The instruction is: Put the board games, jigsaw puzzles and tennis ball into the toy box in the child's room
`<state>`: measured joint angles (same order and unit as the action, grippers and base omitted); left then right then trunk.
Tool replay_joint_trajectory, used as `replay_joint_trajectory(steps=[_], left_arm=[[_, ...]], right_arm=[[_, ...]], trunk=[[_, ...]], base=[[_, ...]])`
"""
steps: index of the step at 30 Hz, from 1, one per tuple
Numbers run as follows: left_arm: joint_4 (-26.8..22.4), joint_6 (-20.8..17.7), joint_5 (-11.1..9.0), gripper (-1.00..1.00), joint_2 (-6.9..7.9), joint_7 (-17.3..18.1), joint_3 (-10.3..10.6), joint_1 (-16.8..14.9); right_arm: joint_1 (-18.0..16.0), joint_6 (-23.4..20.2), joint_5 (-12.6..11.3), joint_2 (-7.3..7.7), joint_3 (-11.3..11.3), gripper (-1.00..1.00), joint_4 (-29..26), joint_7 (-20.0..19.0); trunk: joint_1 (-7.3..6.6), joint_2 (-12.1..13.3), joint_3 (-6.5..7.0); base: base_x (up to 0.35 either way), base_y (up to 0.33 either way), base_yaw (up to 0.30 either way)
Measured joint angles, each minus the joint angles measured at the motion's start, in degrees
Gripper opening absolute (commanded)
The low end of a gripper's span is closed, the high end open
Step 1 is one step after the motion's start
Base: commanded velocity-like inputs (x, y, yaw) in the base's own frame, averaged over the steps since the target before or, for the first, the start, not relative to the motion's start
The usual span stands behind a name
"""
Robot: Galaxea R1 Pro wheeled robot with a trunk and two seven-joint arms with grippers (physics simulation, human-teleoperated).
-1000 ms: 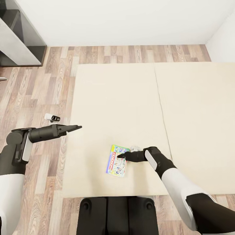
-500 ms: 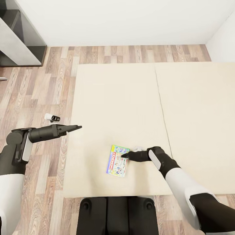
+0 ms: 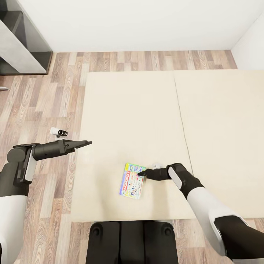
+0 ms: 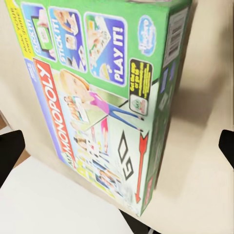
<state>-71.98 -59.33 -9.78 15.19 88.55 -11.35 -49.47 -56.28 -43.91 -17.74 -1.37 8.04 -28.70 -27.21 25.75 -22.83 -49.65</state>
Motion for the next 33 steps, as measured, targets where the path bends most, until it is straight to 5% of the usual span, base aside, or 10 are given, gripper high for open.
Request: replay_joint_trajectory(steps=[33], left_arm=[[0.00,0.01,0.00,1.00,0.57,0.00,0.00,0.00]], right_arm=[[-3.04,0.16,0.10,-0.96,-0.06,1.00,0.00,0.39]], trunk=[[0.00,0.00,0.00]], base=[[0.000,0.000,0.000]])
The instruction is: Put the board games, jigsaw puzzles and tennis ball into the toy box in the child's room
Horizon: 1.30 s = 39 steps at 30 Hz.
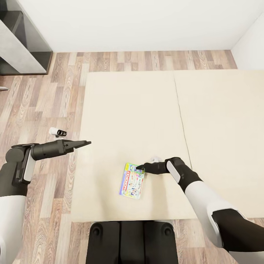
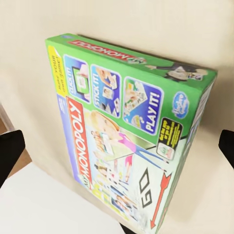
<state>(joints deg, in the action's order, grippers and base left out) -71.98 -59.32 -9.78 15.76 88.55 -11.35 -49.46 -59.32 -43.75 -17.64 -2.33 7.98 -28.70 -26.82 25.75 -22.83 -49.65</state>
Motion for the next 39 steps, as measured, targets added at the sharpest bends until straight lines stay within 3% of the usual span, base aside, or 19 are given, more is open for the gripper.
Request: replay_joint_trajectory(steps=[39], left_arm=[[0.00,-0.01,0.00,1.00,0.02,0.02,0.09,0.00]], right_arm=[[0.28,0.28,-0.12,0.12,0.00,1.00,0.08,-0.08]], trunk=[[0.00,0.00,0.00]], base=[[0.000,0.040,0.000]])
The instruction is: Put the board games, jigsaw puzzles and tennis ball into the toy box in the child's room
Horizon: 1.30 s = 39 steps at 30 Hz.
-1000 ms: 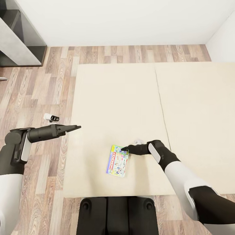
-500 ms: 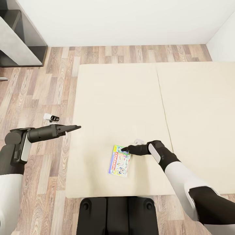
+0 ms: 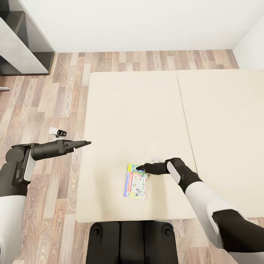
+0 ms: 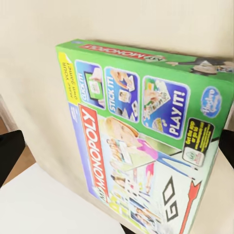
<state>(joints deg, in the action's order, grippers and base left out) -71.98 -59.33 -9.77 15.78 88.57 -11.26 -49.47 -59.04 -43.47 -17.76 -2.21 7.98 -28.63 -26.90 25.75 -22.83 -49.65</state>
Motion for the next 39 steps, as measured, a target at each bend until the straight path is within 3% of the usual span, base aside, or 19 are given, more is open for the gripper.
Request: replay_joint_trajectory(steps=[39], left_arm=[[0.00,0.03,0.00,1.00,-0.06,-0.02,0.09,0.00]], right_arm=[[0.74,-0.21,0.58,0.73,0.58,1.00,0.69,-0.04]], trunk=[[0.00,0.00,0.00]], base=[[0.000,0.018,0.000]])
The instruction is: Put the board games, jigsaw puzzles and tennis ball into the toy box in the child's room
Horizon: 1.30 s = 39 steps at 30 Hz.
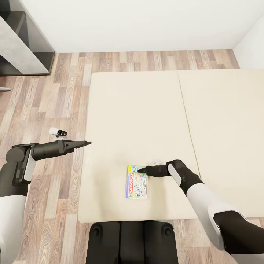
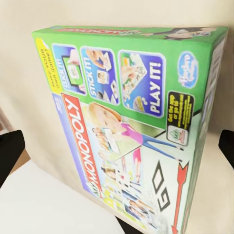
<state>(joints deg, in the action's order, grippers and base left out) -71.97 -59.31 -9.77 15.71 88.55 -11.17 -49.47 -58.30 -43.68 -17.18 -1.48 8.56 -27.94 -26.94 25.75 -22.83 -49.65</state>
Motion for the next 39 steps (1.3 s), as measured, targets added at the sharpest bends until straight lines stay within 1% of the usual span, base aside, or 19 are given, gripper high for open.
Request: replay_joint_trajectory(steps=[10,18,25,39], left_arm=[[0.00,-0.02,0.00,1.00,0.06,0.00,-0.03,0.00],[0.00,-0.03,0.01,1.00,0.08,0.00,-0.11,0.00],[0.00,-0.03,0.00,1.00,0.09,0.00,-0.17,0.00],[0.00,-0.03,-0.01,1.00,0.09,0.00,-0.21,0.00]], right_arm=[[-0.03,0.10,0.14,-0.14,0.08,1.00,0.02,-0.01],[-0.03,0.12,0.21,-0.49,0.10,1.00,0.02,-0.01],[-0.03,0.12,0.23,-0.71,0.13,1.00,0.03,0.06],[-0.03,0.12,0.26,-0.66,0.17,1.00,0.47,0.02]], trunk=[[0.00,0.00,0.00],[0.00,0.00,0.00],[0.00,0.00,0.00],[0.00,0.00,0.00]], base=[[0.000,0.007,0.000],[0.000,0.102,0.000],[0.000,0.031,0.000],[0.000,0.003,0.000]])
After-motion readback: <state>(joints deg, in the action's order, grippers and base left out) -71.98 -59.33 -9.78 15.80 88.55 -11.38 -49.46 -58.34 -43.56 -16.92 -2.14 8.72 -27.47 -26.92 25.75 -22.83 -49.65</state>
